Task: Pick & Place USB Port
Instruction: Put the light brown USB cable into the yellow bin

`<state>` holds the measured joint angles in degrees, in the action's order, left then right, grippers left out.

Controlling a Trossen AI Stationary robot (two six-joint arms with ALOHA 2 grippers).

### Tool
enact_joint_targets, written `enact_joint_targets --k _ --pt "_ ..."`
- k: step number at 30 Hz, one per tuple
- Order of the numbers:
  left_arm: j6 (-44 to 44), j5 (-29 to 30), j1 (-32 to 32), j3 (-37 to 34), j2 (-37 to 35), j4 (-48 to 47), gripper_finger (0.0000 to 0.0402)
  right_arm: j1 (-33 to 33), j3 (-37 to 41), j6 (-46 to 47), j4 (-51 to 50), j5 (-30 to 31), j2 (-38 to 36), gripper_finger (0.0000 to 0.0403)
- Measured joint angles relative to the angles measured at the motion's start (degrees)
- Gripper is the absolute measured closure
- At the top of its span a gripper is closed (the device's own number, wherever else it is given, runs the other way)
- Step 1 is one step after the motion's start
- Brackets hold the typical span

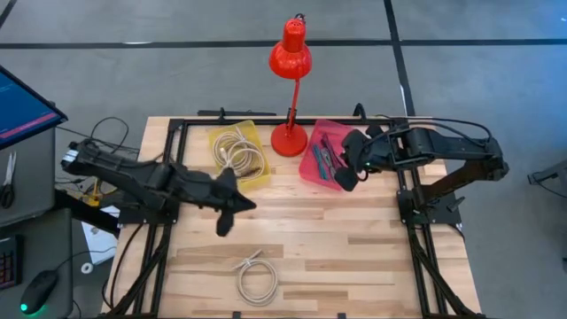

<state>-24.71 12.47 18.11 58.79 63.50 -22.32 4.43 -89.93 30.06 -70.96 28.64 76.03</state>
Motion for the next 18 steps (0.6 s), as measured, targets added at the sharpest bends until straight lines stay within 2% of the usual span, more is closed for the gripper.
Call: enact_joint_targets --k 4,8,11,18 --pt "-3.8 1.4 1.1 5.6 5.8 -9.6 0.0396 0.0 0.0 0.0 -1.2 0.0 0.0 0.0389" --pt "-10.4 1.0 1.6 7.5 9.9 -17.9 0.0397 0.0 0.2 0.0 -2.3 0.0 0.0 0.039" --pt "-14.9 -2.9 2.1 7.6 12.8 -21.4 0.0397 0.0 1.0 0.0 -2.4 0.0 0.0 0.039" --pt "-21.6 -15.3 3.7 7.4 20.3 -21.6 0.0397 -0.3 4.3 0.0 -4.1 -0.1 0.0 0.039"
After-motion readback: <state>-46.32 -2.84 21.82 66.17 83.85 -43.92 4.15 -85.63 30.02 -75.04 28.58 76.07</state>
